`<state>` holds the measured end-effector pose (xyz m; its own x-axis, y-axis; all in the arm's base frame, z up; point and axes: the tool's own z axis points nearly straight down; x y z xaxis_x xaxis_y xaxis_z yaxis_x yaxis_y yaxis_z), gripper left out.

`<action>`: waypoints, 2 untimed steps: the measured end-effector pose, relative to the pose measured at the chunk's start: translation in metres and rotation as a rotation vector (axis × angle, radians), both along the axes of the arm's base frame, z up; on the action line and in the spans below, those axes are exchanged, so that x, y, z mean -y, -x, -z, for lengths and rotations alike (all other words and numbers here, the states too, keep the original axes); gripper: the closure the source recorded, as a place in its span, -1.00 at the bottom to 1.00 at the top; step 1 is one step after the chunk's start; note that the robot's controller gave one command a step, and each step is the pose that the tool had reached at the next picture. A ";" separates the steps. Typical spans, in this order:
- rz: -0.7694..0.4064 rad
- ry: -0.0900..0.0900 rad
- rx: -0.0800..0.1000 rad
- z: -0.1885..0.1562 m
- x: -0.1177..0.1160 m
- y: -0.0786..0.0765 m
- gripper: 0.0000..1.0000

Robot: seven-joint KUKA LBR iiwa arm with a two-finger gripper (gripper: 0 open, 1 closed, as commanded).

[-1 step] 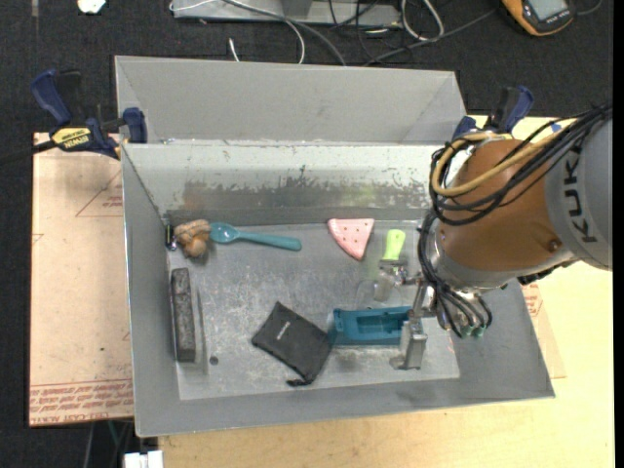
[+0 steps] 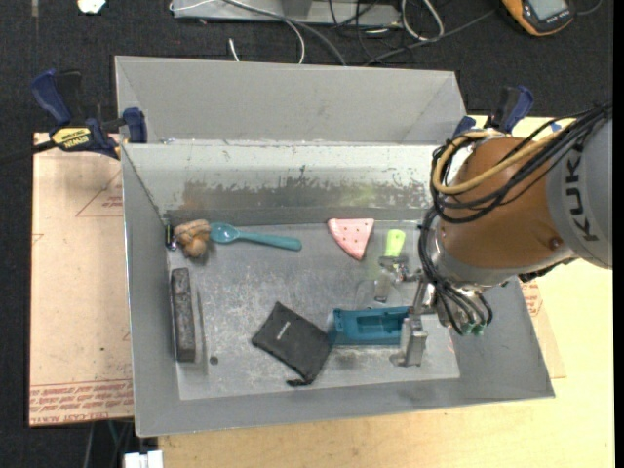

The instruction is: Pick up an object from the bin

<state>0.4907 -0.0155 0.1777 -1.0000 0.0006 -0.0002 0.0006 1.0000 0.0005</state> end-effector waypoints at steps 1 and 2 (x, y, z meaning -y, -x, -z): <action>0.056 -0.001 0.004 0.103 0.015 -0.016 -1.00; 0.057 0.000 0.018 0.121 0.011 -0.007 -1.00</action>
Offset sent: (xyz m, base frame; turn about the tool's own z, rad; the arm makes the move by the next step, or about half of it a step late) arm -0.0026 -0.0067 -0.1077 0.0552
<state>0.4979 -0.0267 0.0572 -0.9981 0.0581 -0.0182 0.0581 0.9983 0.0008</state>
